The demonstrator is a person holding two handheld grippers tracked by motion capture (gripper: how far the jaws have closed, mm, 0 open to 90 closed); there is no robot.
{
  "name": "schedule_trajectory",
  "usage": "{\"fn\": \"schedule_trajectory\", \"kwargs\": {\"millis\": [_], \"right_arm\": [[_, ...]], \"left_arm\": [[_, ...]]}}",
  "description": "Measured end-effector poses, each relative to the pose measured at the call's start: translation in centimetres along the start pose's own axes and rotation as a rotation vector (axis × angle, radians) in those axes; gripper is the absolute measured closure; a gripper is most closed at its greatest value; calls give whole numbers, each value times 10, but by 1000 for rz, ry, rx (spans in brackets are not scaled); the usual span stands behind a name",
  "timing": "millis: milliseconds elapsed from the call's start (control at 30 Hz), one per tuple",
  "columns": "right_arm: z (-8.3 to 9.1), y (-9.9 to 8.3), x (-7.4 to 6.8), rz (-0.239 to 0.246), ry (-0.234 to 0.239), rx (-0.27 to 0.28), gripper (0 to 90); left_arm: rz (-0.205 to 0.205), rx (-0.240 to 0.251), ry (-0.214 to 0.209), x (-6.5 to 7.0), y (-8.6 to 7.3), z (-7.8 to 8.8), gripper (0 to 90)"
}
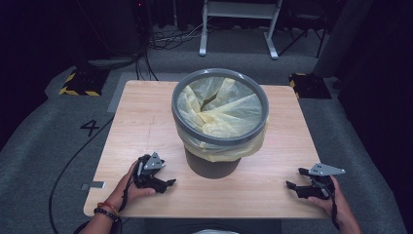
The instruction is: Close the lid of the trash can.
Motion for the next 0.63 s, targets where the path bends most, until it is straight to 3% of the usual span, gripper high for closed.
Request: {"fn": "schedule_trajectory", "kwargs": {"millis": [633], "right_arm": [[-1,1,1,-5,-3,1,198]], "left_arm": [[-3,-2,-5,-1,0,0,138]]}}
Point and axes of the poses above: each handheld gripper's, and its own axes: z roughly backward along the jaws, y roughly out of its top, x roughly to its right, the point moved 5 cm from there along -z, roughly forward along the jaws, and after that the axes turned 4 degrees about -x, right-handed, at the moved point
